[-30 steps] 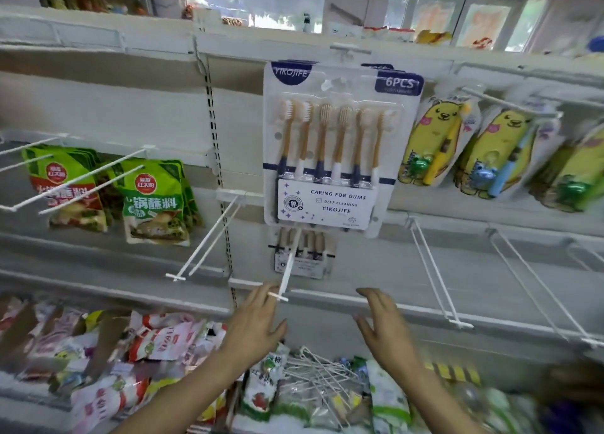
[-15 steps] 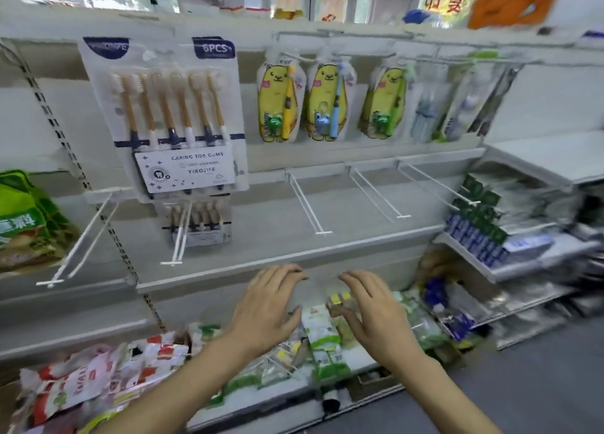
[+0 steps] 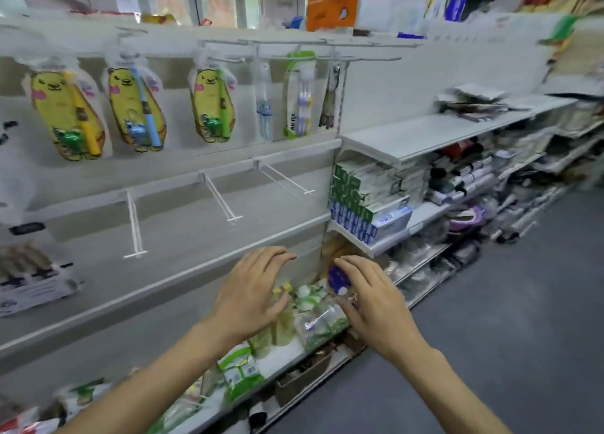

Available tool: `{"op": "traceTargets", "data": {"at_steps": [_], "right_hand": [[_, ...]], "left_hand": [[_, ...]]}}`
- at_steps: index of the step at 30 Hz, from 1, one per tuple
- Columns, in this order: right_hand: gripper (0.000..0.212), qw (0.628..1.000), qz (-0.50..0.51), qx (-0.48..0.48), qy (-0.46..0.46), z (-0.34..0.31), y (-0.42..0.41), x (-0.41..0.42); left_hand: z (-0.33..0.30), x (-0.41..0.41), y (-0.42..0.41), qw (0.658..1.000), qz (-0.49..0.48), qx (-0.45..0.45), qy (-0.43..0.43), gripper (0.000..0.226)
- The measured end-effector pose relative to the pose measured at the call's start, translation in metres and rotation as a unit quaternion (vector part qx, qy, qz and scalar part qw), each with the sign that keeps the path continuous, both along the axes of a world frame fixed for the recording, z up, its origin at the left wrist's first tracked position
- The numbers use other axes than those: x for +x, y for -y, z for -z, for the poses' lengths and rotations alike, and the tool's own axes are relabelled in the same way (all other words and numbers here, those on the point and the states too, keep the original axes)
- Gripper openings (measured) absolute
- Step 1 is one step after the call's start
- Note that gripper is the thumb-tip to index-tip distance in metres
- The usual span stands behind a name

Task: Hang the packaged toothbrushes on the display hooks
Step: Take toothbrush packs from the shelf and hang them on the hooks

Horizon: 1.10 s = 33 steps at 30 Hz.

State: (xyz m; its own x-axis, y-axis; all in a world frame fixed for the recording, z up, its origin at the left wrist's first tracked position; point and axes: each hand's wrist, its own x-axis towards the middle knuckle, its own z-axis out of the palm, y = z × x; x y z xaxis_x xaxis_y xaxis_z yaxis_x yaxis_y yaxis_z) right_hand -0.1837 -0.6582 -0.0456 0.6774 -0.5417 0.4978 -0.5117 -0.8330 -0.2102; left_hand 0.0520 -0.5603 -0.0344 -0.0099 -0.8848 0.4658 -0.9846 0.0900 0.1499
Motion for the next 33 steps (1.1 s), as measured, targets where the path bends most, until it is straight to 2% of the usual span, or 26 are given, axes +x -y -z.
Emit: {"op": "traceTargets", "data": {"at_steps": [9, 16, 26, 33], "right_hand": [[0.058, 0.998, 0.064, 0.004, 0.005, -0.022, 0.112, -0.130], [0.061, 0.994, 0.106, 0.011, 0.007, -0.038, 0.177, -0.200], [0.060, 0.988, 0.153, 0.021, 0.010, -0.043, 0.278, -0.256], [0.060, 0.985, 0.172, 0.011, -0.021, -0.047, 0.398, -0.298]], "left_hand": [[-0.029, -0.125, 0.135, 0.999, 0.028, -0.018, 0.035, 0.061], [-0.039, -0.195, 0.212, 0.997, 0.055, -0.009, 0.061, 0.062], [-0.050, -0.248, 0.337, 0.994, 0.095, -0.009, 0.048, 0.061], [-0.049, -0.270, 0.466, 0.993, 0.108, -0.023, 0.044, 0.058]]}}
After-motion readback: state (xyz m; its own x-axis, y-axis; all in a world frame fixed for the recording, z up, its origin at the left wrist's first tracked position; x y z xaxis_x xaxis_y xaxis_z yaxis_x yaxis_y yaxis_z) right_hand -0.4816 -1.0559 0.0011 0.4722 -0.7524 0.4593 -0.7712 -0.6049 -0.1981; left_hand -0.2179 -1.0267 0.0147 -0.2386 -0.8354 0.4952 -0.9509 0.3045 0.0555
